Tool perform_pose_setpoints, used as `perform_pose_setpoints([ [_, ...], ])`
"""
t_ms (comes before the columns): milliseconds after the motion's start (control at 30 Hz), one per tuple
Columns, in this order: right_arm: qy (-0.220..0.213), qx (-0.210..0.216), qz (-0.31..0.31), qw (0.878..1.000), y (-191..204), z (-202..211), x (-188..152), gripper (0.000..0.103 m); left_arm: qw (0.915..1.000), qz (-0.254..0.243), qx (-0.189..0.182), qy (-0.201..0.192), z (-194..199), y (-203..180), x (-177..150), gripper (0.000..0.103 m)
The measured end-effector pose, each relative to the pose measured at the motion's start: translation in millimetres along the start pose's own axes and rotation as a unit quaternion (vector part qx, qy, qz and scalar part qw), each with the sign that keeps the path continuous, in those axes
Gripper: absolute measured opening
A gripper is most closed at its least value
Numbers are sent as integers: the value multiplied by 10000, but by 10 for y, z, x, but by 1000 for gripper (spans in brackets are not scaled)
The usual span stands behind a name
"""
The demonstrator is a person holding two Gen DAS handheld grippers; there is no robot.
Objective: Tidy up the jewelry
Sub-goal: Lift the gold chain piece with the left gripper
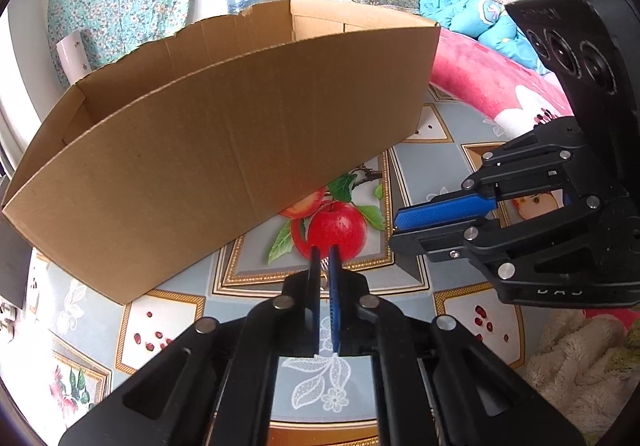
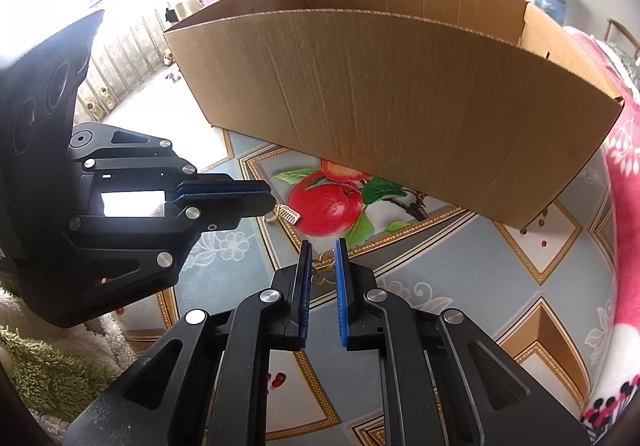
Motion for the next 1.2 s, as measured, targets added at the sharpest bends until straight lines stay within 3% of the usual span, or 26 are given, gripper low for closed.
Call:
perform_pose_setpoints([
  [400, -182, -81, -19, 9998, 9, 160, -42, 9, 9998, 157, -54, -57, 102, -28, -54, 4],
  [533, -130, -50, -77, 9999, 2, 107, -62, 9, 9994, 308, -114, 89, 34, 6, -110, 13],
  [700, -43, 37, -156, 9999, -27, 19, -38, 9, 9992, 339, -92, 198, -29, 53, -107, 17],
  [1033, 33, 135, -203, 9997, -60, -69, -15, 9, 9992, 70, 0, 385, -178, 53, -109, 16],
  [1100, 35, 141, -215, 9997, -57, -73, -15, 9, 9993, 8, 7, 383, -188, 40, -107, 11],
  [1200, 37, 131, -206, 9997, -74, -96, -18, 9, 9993, -45, 33, 373, -192, 31, -109, 10],
])
Point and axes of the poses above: each gripper's, at about its wrist camera, not at the fingertips, and z roughly against the way its jaws point, y to its left, x to its top, the point moved 6 cm from there along -z, roughly the way its jaws point, and after that the axes turned 14 degrees about -x, right-handed, at the moved point
